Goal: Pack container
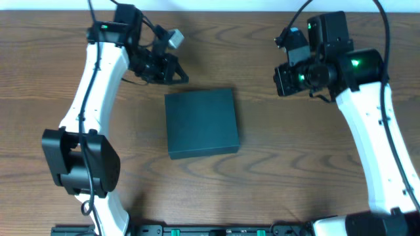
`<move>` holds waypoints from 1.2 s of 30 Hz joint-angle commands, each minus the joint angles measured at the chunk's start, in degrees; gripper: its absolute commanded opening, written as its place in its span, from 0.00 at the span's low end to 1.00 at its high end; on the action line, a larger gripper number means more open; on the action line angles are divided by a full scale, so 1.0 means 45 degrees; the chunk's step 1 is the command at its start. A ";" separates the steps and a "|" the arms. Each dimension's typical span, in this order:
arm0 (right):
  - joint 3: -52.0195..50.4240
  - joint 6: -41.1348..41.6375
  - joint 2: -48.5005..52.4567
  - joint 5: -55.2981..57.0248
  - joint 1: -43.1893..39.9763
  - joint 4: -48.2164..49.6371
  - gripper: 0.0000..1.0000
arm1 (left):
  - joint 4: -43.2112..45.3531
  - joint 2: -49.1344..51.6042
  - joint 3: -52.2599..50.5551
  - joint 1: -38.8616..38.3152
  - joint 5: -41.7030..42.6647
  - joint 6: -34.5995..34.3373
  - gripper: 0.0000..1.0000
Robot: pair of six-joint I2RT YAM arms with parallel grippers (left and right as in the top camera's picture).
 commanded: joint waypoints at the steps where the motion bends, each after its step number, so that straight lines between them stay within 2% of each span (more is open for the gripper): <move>1: -0.0019 0.0481 -0.0908 0.1200 0.0369 -0.0427 0.02 | -0.0767 -0.0160 0.0092 -0.0690 -0.1044 0.0937 0.06; 5: -0.1477 0.0495 -0.3147 0.1860 0.0627 -0.0131 0.02 | -0.2118 -0.0175 0.0092 -0.1472 -0.1676 0.1457 0.06; 9: -0.5110 0.0534 -0.6193 0.2293 0.0962 0.0962 0.02 | -0.2535 -0.0937 0.0078 -0.1564 -0.1141 0.1753 0.06; 12: -0.7834 0.1418 -0.8048 0.0971 0.1122 0.2579 0.02 | -0.2584 -0.2429 -0.0432 -0.1452 -0.1797 0.1938 0.06; 15: -1.0064 0.2205 -0.9219 -0.0865 0.1511 0.4104 0.02 | -0.2093 -0.4575 -0.2492 -0.1307 -0.2492 0.1977 0.06; 19: -1.2167 0.3993 -0.9194 -0.1049 0.2939 0.4600 0.02 | 0.1447 -0.7193 -0.7189 -0.0753 -0.2599 0.0889 0.06; 23: -1.3342 0.5260 -0.8767 -0.0869 0.4974 0.5926 0.02 | 0.3385 -0.7276 -0.9602 -0.0758 -0.2186 0.0010 0.06; 26: -1.4154 0.6353 -0.8592 -0.0505 0.6096 0.7130 0.02 | 0.4828 -0.6887 -1.0579 -0.0753 -0.1127 -0.0073 0.06; 30: -1.5926 0.8102 -0.8087 0.0607 0.7368 1.0729 0.02 | 0.6241 -0.6003 -1.0749 -0.0869 -0.0729 -0.0792 0.06; 33: -1.6626 0.8859 -0.7014 0.1923 0.8233 1.2633 0.02 | 0.6834 -0.5226 -1.0749 -0.1078 -0.0214 -0.0874 0.06; 36: -1.6665 0.9238 -0.5387 0.3259 0.9102 1.3702 0.01 | 0.7698 -0.4405 -1.0744 -0.1141 -0.0180 -0.1632 0.06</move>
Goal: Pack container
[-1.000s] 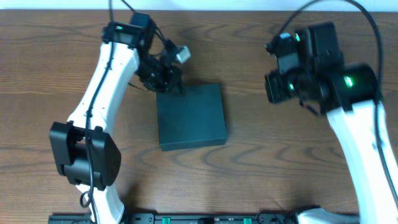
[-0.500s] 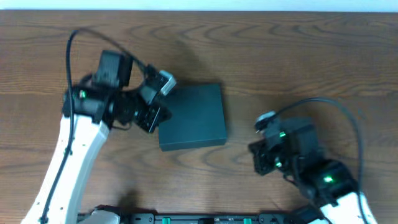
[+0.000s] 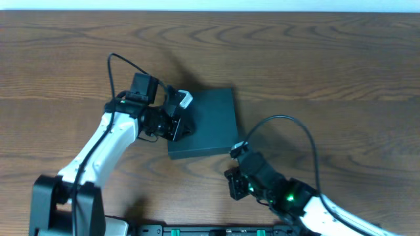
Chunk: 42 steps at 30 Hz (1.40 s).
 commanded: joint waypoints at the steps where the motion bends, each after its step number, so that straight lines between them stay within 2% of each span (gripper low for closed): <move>1: -0.0005 0.1316 0.1239 0.2089 0.0753 0.0733 0.02 | 0.0253 0.0690 0.0053 -0.0029 0.0447 -0.0680 0.06; 5: 0.0296 0.2560 0.2370 0.3706 0.1545 0.1389 0.01 | -0.0083 0.1287 0.0053 -0.0034 0.0636 -0.0680 0.06; 10: 0.0971 0.2458 0.2676 0.7237 0.2715 0.1579 0.01 | -0.0515 0.1423 0.0053 -0.0034 0.0627 -0.0680 0.06; 12: 0.1030 0.2040 0.2764 0.8519 0.3128 0.2322 0.01 | -0.0758 0.1423 0.0053 -0.0034 0.0627 -0.0680 0.06; 14: 0.1030 0.1355 0.2987 0.8937 0.3366 0.3070 0.01 | -0.0913 0.1423 0.0053 -0.0034 0.0622 -0.0675 0.06; 24: 0.1030 0.1350 0.5722 0.8990 0.3468 0.5498 0.02 | -0.1336 0.1423 0.0053 -0.0034 0.0612 -0.0675 0.06; 32: 0.1030 0.1331 0.5979 0.9738 0.3410 0.5960 0.02 | -0.1467 0.1423 0.0058 -0.0034 0.0612 -0.0670 0.06; 37: 0.1035 -0.0413 0.4478 0.9734 0.3769 0.5328 0.02 | -0.2327 0.1078 0.0865 0.0087 0.0714 -0.0486 0.06; 42: 0.1146 -0.0690 -0.0500 0.9734 0.3701 0.2856 0.01 | -0.4245 -0.0690 0.3186 0.0942 0.0505 0.0554 0.06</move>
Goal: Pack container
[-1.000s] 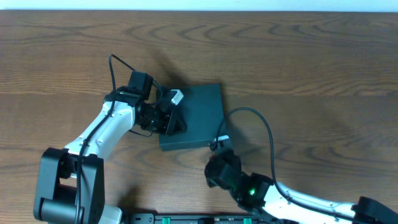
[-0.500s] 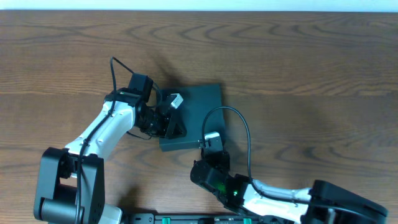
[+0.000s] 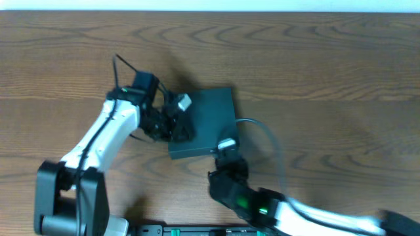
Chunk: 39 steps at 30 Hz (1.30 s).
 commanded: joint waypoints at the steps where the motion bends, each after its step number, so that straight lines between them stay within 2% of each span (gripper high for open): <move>1: 0.0248 -0.0529 -0.3347 0.0573 -0.0282 -0.1141 0.01 | -0.0641 -0.1885 0.1627 0.0845 -0.0593 0.0680 0.06; 3: 0.0267 -0.0525 -0.5362 0.0573 -0.0831 -0.2225 0.02 | -0.0709 -0.2934 0.1841 0.1564 -0.1938 0.0160 0.06; 5: 0.0262 -0.0476 -0.7359 0.0238 -0.2317 -0.3735 0.02 | -0.0690 -0.3725 0.1642 0.2715 -0.3536 -0.0627 0.06; 7: 0.0262 -0.0476 -0.7665 -0.1268 -0.3847 -0.4367 0.02 | -0.0287 -0.3585 0.1049 0.3492 -0.3245 -0.0884 0.06; 12: 0.0243 0.0520 -0.4915 -0.7786 -0.9049 -0.4129 0.01 | 0.2166 -0.0801 -0.1069 0.3750 -0.1331 -0.2103 0.06; 15: 0.0243 -0.0267 -0.2501 -1.2036 -1.1419 -0.2521 0.02 | 0.2900 0.0733 -0.1069 0.3687 -0.0636 -0.2307 0.06; 16: 0.0243 -0.0238 -0.1248 -1.3304 -1.2123 -0.1821 0.02 | 0.3230 0.1365 -0.1069 0.3687 -0.0646 -0.2890 0.06; 20: 0.0253 -0.0146 0.1729 -1.5654 -1.2619 0.0083 0.02 | 0.4036 0.2414 -0.1064 0.3648 0.0389 -0.3152 0.06; 25: 0.0423 0.0194 0.4245 -1.7175 -1.2230 0.1583 0.02 | 0.5455 0.2589 -0.1059 0.3249 0.0209 -0.4507 0.06; 30: 0.0457 0.0185 0.4449 -1.7641 -1.1414 0.1671 0.02 | 0.6970 0.2929 -0.0942 0.2370 0.0175 -0.5581 0.06; 35: 0.0457 0.0180 0.4449 -1.7563 -1.1171 0.1622 0.02 | 0.6985 0.3036 -0.0593 0.2079 0.0073 -0.5668 0.06; 39: 0.0525 0.0170 0.4449 -1.6932 -1.1502 0.1622 0.02 | 0.6256 0.3031 -0.0534 0.2084 -0.0112 -0.5493 0.06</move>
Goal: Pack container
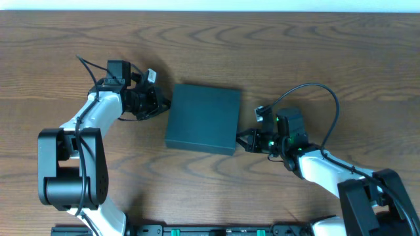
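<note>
The container is a dark teal, lidded square box (202, 118) lying flat at the table's middle, turned slightly clockwise. My left gripper (162, 103) lies low on the table at the box's upper left edge, its fingertips against or just short of the side. The right gripper (241, 139) reaches in from the right at the box's lower right edge, fingertips at the side wall. From this overhead view, how far either pair of fingers is spread does not show. Nothing else to pack is in view.
Brown wooden table (315, 59) all around the box. Black cables loop over both wrists. A dark rail with green parts (210, 231) runs along the front edge, between the arm bases.
The left gripper has moved from over the box's left part to outside its upper left edge. The right gripper went from the front edge to the right side. The box now sits more rotated.
At first both arms were raised at the back, far from the squarely placed box. Then the left gripper was on the box's left part and the right arm low at its front. Now both grippers flank the slightly turned box, left and right.
</note>
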`<move>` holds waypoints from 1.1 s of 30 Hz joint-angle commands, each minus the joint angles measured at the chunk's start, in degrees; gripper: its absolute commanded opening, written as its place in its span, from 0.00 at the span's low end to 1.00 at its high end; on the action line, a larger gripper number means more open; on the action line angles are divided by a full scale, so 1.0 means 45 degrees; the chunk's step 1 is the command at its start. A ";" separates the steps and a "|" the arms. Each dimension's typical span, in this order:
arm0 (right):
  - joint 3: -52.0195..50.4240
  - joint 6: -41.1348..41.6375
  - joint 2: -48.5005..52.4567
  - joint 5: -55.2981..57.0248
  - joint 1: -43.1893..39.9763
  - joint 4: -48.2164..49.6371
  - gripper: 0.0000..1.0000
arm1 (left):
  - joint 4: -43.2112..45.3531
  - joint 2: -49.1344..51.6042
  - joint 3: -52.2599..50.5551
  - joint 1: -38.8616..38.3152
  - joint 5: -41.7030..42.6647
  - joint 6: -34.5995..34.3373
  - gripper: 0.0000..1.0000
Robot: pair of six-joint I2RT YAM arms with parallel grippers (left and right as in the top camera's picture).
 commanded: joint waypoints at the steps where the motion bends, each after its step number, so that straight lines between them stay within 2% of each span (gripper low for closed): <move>1: 0.0287 -0.0053 0.0073 0.0049 -0.0170 0.0083 0.02 | -0.0753 0.0155 0.0136 -0.0330 0.0471 0.0228 0.06; 6: 0.1005 -0.0578 0.0073 0.0228 -0.0578 0.0029 0.02 | -0.1943 0.0155 0.0136 -0.0379 0.0476 0.0918 0.06; 20: 0.2749 -0.1870 0.0068 0.1899 -0.0583 -0.2560 0.02 | -0.2021 0.0131 0.0141 -0.1093 0.0253 0.1010 0.06; 22: 0.3283 -0.2225 -0.0063 0.2846 -0.0607 -0.3808 0.01 | -0.2278 -0.0034 0.0189 -0.0957 -0.0199 0.1137 0.06; 24: 0.4634 -0.3123 -0.0578 0.4566 -0.0627 -0.6426 0.02 | -0.3196 -0.0661 0.0563 -0.0583 -0.1248 0.1729 0.06; 25: 0.5693 -0.3988 -0.1083 0.5328 -0.0627 -0.8048 0.02 | -0.3963 -0.1399 0.0986 -0.0248 -0.1758 0.2244 0.06; 28: 0.7762 -0.5207 -0.2458 0.6120 -0.0627 -1.0763 0.02 | -0.5707 -0.3531 0.2050 0.0486 -0.1967 0.3293 0.06; 33: 1.0103 -0.5872 -0.5387 0.6387 -0.0612 -1.3386 0.02 | -0.7771 -0.7689 0.3104 0.1258 -0.2205 0.5226 0.06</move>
